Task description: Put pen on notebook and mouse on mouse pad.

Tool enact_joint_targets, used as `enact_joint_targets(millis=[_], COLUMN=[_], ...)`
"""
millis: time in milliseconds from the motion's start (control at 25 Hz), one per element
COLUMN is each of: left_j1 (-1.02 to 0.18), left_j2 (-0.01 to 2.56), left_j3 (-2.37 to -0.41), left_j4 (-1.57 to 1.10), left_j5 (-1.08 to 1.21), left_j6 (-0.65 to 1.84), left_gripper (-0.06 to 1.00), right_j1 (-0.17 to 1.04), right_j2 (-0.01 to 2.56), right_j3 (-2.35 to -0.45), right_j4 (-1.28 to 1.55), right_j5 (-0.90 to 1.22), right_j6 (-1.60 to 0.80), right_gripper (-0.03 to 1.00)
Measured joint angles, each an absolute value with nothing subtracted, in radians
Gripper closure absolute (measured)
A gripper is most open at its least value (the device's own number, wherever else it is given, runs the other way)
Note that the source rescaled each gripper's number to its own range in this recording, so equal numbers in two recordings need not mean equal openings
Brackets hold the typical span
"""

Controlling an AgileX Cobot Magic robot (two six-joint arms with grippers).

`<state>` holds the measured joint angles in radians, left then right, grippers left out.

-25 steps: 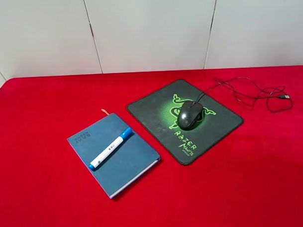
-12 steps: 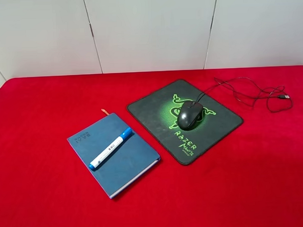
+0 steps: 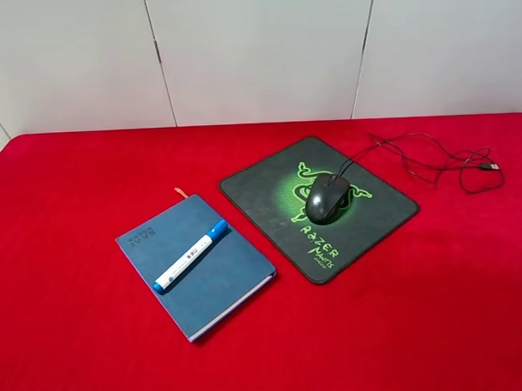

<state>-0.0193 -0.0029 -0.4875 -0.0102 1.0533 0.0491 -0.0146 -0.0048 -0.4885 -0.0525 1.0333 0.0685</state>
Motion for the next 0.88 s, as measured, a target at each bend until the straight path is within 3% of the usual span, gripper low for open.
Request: enact_joint_targets(millis=[880], left_j1=[-0.019], left_j2=[-0.003], left_j3=[-0.488], left_j4=[-0.010], left_j5=[1.053], left_j6=[0.049], left_gripper=[-0.05], right_j1=[-0.015], right_j2=[-0.005], right_j3=[-0.489], right_j4=[-0.052], right_j5=[1.023], right_j6=[0.069], right_gripper=[-0.03])
